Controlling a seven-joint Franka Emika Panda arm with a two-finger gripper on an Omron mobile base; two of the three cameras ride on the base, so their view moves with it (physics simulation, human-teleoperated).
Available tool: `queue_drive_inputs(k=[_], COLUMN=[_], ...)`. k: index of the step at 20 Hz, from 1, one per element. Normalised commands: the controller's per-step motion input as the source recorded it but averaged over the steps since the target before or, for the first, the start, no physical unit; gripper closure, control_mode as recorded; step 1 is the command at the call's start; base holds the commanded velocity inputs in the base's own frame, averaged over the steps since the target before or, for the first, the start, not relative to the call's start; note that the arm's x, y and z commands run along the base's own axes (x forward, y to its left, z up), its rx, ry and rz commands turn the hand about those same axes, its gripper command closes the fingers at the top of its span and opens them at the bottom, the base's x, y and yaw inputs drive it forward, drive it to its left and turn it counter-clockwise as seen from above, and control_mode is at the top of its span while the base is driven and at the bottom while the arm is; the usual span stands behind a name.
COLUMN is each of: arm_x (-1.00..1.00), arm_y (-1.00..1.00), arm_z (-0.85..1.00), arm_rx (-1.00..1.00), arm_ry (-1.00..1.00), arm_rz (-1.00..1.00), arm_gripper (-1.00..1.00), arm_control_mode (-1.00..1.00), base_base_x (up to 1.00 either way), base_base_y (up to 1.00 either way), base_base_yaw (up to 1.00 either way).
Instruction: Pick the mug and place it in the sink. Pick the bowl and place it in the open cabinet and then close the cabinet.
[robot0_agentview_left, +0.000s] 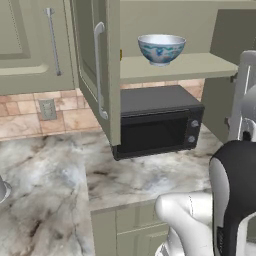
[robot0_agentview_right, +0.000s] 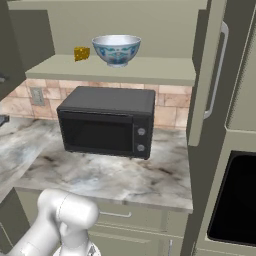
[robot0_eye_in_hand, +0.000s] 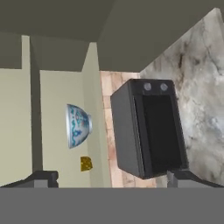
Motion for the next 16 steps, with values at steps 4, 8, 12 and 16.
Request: queue_drive_inputs(k=[4, 8, 12, 16], arm_x=[-0.26, -0.2, -0.17, -0.15], arm_y=[0.56, 0.59, 0.56, 0.52], arm_z=[0.0, 0.0, 0.0, 0.0], arm_rx=[0.0, 0.0, 0.0, 0.0], arm_ry=[0.0, 0.0, 0.0, 0.0], arm_rz=[0.0, 0.0, 0.0, 0.0], arm_gripper=[-1.0, -1.0, -1.0, -1.0], arm_control_mode=[-1.0, -1.0, -1.0, -1.0], base_base_x=[0.0, 0.0, 0.0, 0.0], base_base_y=[0.0, 0.0, 0.0, 0.0], base_base_yaw=[0.0, 0.0, 0.0, 0.0])
